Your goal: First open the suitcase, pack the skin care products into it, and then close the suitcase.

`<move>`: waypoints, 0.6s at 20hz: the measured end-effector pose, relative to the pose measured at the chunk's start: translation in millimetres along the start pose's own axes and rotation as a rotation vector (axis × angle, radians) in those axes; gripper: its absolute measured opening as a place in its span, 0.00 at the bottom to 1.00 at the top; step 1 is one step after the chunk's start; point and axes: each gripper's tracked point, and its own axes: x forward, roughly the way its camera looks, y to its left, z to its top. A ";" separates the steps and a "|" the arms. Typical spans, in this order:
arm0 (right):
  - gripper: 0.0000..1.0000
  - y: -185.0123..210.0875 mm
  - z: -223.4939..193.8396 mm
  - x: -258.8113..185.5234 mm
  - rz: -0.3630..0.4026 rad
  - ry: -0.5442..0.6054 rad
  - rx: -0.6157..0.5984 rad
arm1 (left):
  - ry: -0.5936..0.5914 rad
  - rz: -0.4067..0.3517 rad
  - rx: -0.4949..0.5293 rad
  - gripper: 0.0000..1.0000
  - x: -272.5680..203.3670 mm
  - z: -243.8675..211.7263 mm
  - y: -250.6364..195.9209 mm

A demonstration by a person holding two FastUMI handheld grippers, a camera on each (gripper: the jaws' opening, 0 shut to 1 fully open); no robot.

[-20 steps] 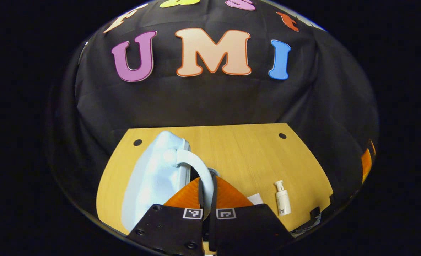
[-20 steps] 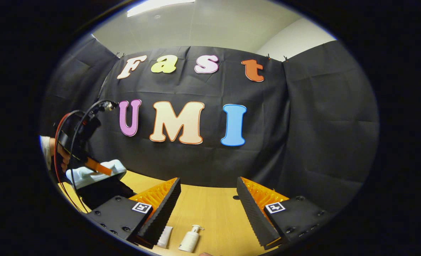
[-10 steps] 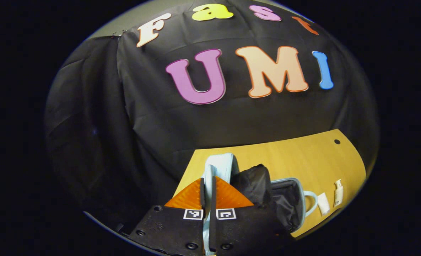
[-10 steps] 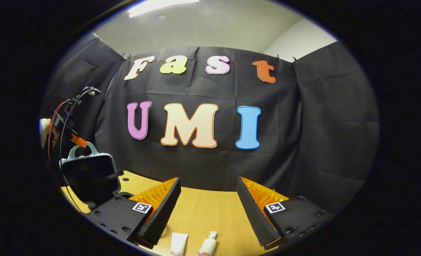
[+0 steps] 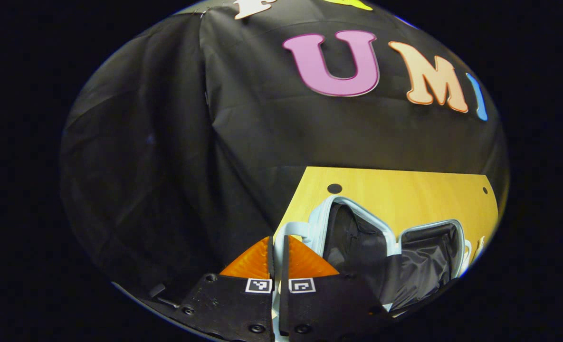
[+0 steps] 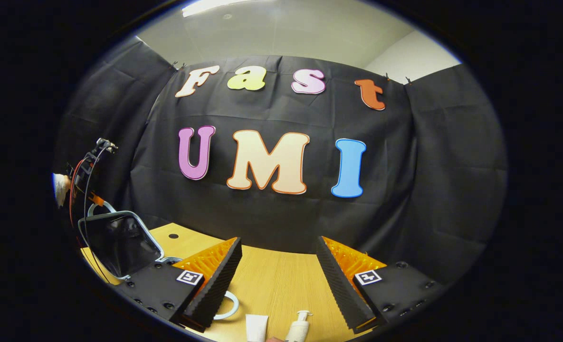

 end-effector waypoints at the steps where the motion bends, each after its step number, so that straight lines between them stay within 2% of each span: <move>1: 1.00 4.0 -1.1 1.7 -0.001 0.008 -0.006 | 0.017 -0.003 -0.006 0.00 11.9 -11.7 3.6; 8: 1.00 5.2 -30.9 -0.9 -0.047 0.112 -0.051 | 0.162 -0.010 -0.045 0.00 92.8 -101.3 19.4; 12: 1.00 -0.5 -47.3 -9.3 -0.077 0.175 -0.119 | 0.198 -0.011 -0.074 0.00 118.2 -138.6 27.3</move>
